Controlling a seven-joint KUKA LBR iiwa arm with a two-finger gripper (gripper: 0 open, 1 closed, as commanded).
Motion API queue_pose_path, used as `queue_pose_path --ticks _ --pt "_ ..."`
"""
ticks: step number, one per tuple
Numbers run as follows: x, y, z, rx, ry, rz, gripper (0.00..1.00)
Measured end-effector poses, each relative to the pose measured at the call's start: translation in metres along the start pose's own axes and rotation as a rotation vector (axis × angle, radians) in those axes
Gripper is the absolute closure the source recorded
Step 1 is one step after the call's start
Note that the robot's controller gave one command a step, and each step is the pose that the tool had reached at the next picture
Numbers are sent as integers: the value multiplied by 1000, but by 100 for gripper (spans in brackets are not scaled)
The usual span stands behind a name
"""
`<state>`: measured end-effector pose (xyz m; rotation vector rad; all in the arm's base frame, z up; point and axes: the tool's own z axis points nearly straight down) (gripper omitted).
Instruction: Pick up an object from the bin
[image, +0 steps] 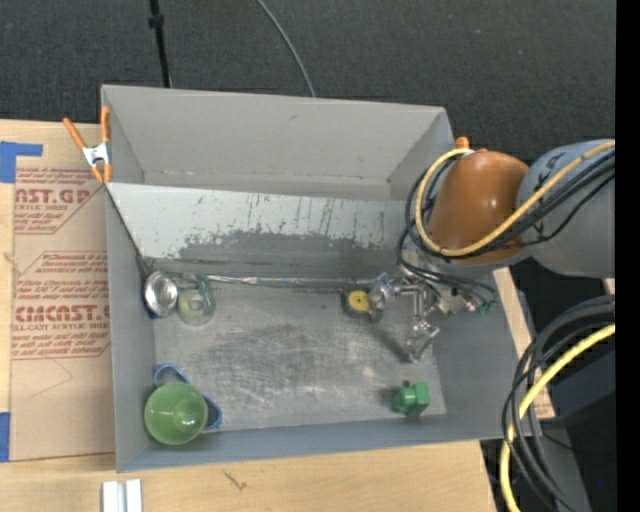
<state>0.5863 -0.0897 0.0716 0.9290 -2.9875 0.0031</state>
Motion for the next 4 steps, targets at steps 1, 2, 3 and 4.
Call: queue_pose_path --ticks 1,2,3,4 --pt "49 -42 -66 9 -16 -283 0" --pt "61 82 -157 7 -17 -502 0" --pt "65 83 -29 19 -14 -635 0" --pt "78 60 -48 7 -12 -956 0"
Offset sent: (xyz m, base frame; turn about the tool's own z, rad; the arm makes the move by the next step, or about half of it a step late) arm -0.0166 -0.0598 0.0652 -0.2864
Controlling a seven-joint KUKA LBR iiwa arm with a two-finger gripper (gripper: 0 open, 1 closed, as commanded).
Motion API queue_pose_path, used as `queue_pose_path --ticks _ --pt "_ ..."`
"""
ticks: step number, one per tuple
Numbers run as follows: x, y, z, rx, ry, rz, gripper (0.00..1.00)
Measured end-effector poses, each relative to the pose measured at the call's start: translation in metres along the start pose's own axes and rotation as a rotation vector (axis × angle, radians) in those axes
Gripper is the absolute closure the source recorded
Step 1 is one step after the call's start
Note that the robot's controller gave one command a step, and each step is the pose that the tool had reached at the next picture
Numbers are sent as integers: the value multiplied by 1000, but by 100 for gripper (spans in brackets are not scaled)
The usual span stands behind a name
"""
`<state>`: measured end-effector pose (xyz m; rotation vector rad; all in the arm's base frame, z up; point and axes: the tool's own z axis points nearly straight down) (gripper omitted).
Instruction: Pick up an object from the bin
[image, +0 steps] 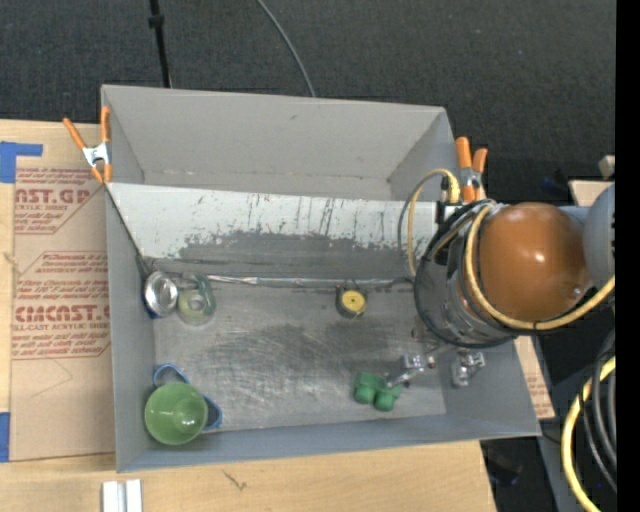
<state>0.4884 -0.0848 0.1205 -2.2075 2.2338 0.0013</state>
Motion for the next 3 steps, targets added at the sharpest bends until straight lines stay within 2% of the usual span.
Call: queue_pose_path --ticks 1,2,3 --pt "-73 -8 46 -2 0 -208 0" --pt "-71 -9 44 1 3 -205 100" --pt "-68 5 -78 5 0 -239 100"
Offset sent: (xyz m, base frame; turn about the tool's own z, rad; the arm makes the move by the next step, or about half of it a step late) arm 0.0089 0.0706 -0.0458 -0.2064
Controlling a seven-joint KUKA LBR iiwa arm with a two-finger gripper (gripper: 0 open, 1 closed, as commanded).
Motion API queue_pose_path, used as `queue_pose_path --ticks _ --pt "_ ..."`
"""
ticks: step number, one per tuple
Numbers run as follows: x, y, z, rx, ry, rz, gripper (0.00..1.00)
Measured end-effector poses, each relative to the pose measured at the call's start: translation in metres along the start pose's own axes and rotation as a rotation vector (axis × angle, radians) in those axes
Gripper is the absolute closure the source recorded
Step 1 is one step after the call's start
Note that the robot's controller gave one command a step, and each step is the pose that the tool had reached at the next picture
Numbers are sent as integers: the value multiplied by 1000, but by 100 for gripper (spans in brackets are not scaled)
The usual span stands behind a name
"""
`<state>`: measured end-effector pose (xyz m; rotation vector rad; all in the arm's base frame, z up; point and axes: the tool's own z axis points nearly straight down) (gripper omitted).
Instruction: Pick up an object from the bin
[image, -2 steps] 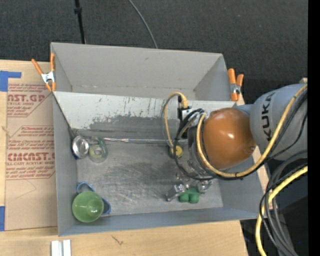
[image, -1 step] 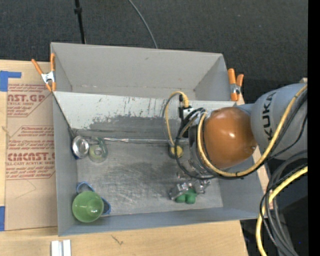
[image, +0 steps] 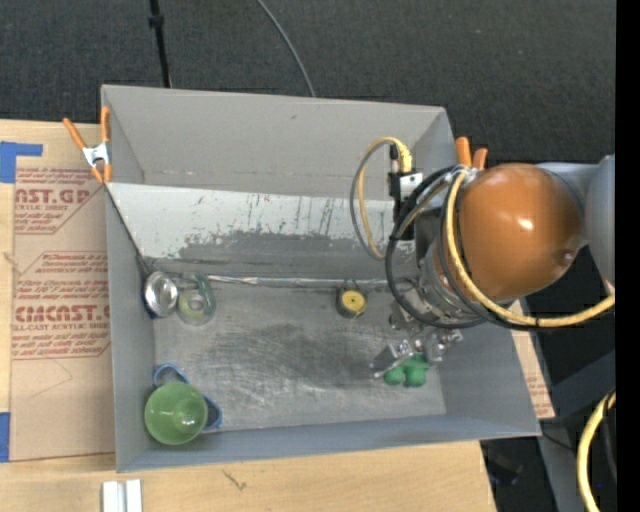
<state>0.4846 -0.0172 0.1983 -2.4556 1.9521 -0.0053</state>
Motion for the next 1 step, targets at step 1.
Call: queue_pose_path --ticks 1 --pt "-7 -6 -16 -4 -3 -7 100"
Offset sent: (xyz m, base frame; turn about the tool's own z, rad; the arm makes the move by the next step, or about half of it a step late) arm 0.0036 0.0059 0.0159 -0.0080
